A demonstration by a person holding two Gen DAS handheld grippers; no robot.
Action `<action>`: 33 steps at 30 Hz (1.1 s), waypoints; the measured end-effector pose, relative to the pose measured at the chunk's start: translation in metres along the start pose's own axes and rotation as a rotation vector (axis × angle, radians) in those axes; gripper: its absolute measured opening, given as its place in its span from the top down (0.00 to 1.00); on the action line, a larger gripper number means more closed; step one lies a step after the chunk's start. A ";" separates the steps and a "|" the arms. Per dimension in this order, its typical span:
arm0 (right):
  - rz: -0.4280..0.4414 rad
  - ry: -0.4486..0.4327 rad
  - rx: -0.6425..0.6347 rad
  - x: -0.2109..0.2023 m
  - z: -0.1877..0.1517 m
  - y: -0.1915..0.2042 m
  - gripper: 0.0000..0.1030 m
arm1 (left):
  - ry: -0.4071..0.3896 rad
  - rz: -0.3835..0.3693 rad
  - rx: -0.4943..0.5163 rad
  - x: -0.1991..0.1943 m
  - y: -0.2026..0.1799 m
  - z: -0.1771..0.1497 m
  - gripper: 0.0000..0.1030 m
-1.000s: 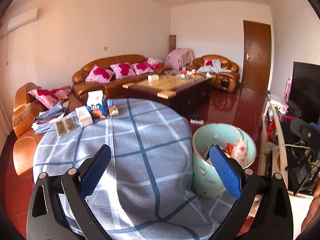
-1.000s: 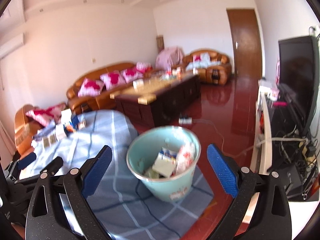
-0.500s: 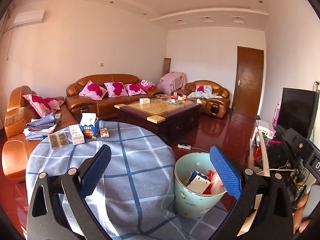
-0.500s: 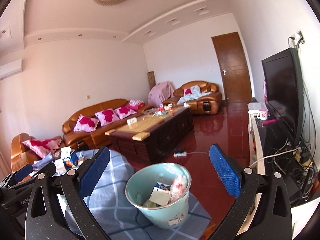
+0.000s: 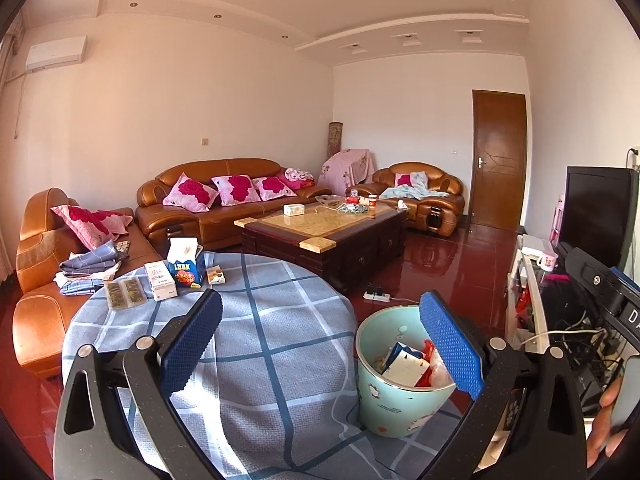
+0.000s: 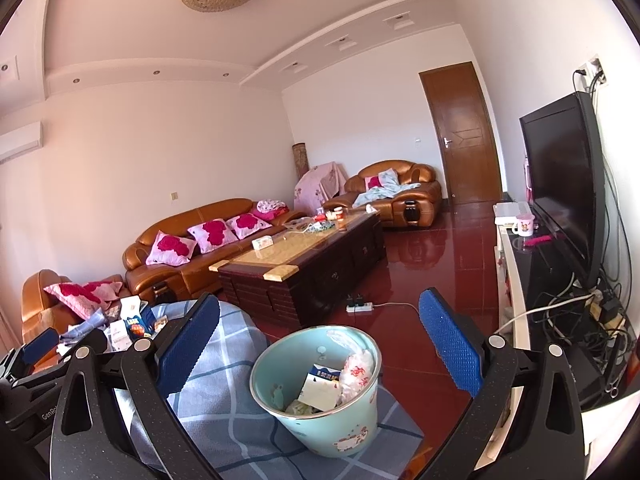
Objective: Collect trash
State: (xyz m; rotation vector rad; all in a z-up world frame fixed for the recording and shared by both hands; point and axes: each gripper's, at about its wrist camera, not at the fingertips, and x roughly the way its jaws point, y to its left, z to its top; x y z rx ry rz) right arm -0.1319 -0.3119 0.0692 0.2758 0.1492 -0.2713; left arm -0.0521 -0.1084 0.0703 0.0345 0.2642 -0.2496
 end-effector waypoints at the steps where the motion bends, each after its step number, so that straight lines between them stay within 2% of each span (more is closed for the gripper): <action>1: 0.001 0.000 -0.001 0.000 0.000 0.000 0.05 | -0.003 0.002 0.002 0.000 0.000 0.000 0.06; 33: -0.004 0.010 0.001 0.001 -0.003 0.001 0.05 | 0.003 0.000 0.005 -0.001 0.000 0.000 0.06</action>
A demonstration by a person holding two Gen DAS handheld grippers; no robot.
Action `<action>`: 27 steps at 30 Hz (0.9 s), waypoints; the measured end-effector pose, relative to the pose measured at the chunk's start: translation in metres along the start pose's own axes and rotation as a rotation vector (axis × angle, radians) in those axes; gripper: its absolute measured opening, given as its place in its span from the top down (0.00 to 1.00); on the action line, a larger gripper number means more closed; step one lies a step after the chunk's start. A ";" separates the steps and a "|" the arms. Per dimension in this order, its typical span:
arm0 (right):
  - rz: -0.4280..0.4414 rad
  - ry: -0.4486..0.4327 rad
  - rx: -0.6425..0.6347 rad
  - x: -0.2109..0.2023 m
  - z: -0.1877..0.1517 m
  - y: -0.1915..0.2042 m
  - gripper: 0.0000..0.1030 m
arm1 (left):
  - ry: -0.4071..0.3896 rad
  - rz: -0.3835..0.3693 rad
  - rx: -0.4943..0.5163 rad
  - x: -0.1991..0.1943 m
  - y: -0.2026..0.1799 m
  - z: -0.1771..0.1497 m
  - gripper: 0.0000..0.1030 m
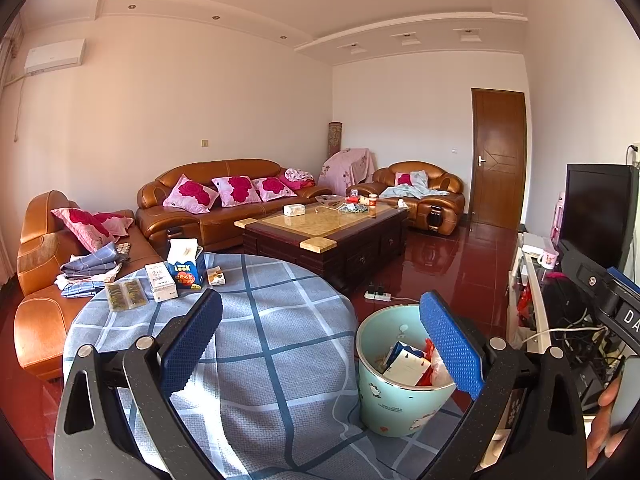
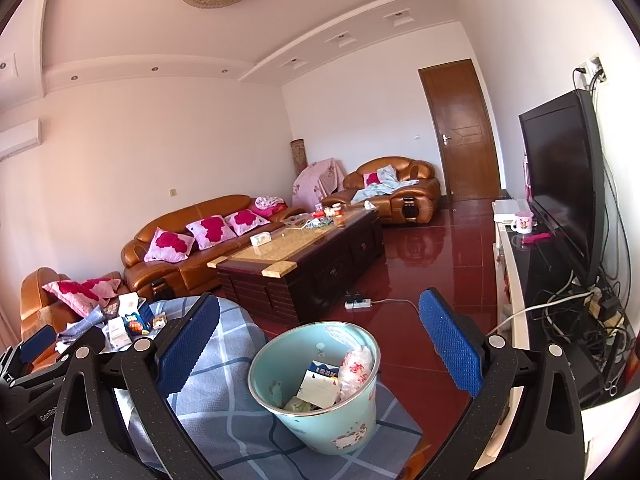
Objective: Collect trash
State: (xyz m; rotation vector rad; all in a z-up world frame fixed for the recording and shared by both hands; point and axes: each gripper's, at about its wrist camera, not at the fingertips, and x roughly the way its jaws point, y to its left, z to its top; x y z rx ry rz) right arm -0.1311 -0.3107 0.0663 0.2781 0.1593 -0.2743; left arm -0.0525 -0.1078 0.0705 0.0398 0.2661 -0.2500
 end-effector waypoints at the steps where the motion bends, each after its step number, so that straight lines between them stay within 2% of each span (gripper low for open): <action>1: 0.000 0.000 0.000 -0.001 0.000 0.000 0.05 | 0.000 0.000 0.000 0.000 0.000 0.000 0.06; 27: -0.003 0.013 0.006 0.002 -0.003 -0.004 0.05 | -0.002 -0.001 0.005 0.000 -0.001 0.001 0.06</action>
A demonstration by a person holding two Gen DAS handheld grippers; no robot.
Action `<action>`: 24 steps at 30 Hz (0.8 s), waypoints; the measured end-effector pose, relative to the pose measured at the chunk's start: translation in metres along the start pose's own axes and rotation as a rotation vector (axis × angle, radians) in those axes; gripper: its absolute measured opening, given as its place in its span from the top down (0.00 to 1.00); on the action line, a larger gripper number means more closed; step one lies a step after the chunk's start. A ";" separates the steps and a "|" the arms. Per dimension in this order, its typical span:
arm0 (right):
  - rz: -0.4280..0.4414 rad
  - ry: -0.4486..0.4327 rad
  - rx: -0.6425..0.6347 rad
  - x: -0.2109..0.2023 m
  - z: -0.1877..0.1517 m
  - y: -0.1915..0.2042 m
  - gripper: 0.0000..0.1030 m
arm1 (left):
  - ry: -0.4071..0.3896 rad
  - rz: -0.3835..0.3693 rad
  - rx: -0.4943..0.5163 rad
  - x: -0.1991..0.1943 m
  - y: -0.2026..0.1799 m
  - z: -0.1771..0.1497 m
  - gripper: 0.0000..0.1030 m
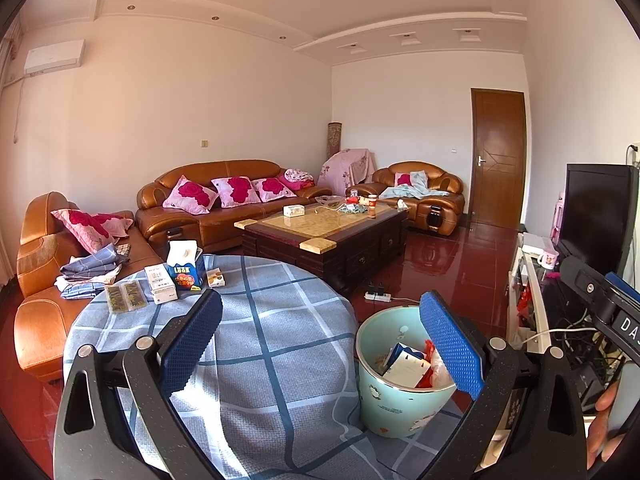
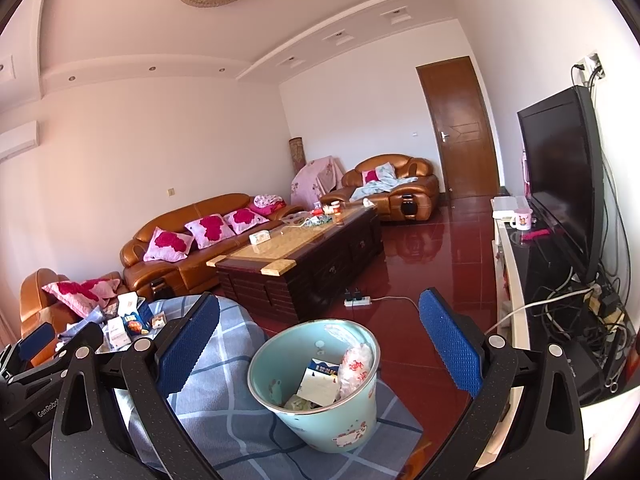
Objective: Collect trash
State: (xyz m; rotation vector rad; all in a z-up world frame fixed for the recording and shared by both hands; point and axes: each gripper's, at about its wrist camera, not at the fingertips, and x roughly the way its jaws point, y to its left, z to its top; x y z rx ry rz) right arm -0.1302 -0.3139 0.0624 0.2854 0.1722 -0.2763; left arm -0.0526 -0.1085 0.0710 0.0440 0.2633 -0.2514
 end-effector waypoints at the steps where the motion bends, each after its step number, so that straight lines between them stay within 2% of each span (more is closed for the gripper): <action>1: 0.000 0.000 0.001 0.000 0.000 0.000 0.05 | 0.000 -0.001 0.001 0.000 0.000 0.000 0.06; 16: -0.014 -0.006 0.014 -0.001 -0.001 0.000 0.05 | 0.017 0.002 0.024 0.005 -0.005 0.005 0.06; 21: -0.016 -0.006 0.016 -0.002 0.000 0.001 0.05 | 0.048 0.017 0.040 0.008 -0.010 0.005 0.06; 24: -0.018 -0.007 0.018 -0.002 0.000 0.000 0.05 | 0.061 -0.009 0.035 0.010 -0.009 0.005 0.06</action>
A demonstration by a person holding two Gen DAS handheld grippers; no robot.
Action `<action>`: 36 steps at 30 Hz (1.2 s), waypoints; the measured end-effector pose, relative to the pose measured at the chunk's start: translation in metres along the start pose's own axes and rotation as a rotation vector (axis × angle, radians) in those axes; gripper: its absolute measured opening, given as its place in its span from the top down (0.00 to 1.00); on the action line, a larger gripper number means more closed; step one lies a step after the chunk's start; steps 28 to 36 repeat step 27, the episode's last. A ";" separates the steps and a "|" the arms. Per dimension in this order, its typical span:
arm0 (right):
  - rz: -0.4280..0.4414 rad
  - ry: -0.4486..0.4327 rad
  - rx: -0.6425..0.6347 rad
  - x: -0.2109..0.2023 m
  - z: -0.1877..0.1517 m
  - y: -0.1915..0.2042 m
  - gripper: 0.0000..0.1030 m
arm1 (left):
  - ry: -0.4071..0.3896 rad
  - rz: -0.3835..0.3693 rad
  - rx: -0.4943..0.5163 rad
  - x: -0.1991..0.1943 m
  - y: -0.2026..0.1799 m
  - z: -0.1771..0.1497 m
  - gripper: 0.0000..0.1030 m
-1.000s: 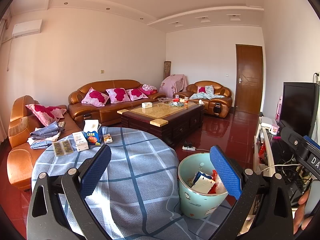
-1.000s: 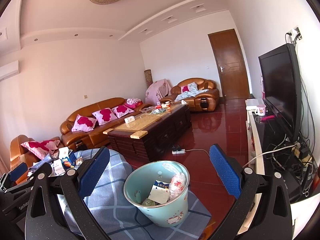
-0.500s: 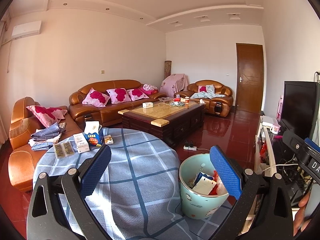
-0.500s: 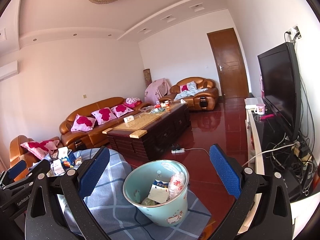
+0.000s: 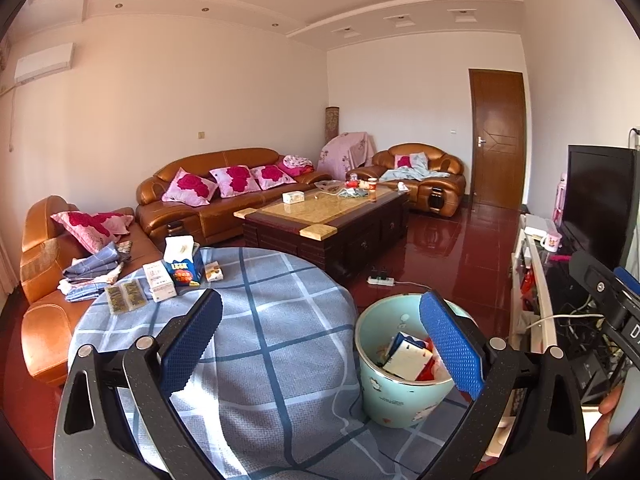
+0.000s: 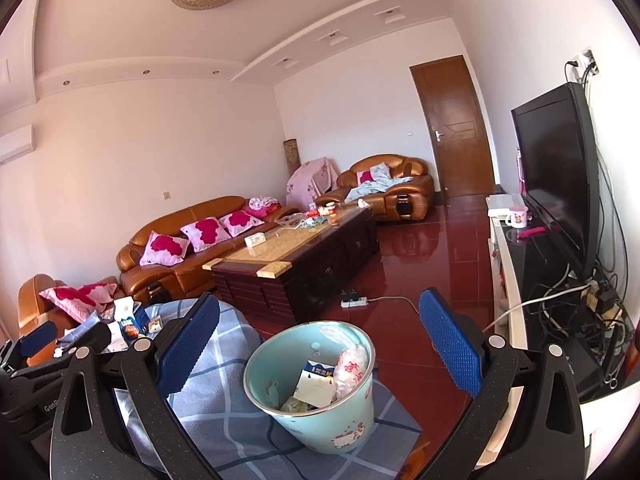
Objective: Collect trash
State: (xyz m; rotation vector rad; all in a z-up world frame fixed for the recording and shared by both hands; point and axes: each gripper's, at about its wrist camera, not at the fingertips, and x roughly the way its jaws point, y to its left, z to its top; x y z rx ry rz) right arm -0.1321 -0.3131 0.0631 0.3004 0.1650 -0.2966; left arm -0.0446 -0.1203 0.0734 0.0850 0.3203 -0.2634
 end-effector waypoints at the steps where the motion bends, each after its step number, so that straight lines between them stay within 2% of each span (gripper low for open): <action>1: 0.000 0.002 0.001 0.000 0.000 0.000 0.05 | 0.001 -0.010 -0.004 0.000 0.001 0.000 0.06; 5: 0.002 0.005 0.000 0.000 0.000 0.000 0.05 | -0.011 0.020 0.028 -0.001 -0.004 -0.001 0.06; 12: 0.000 0.004 0.001 0.000 0.000 0.000 0.05 | 0.008 -0.009 0.017 0.001 -0.002 0.001 0.06; 21: 0.001 0.007 0.003 0.001 0.000 -0.001 0.05 | 0.018 0.008 0.003 0.001 -0.002 -0.001 0.06; 36: 0.002 0.009 0.002 0.001 -0.001 -0.001 0.05 | 0.025 -0.004 -0.001 0.002 -0.002 0.000 0.06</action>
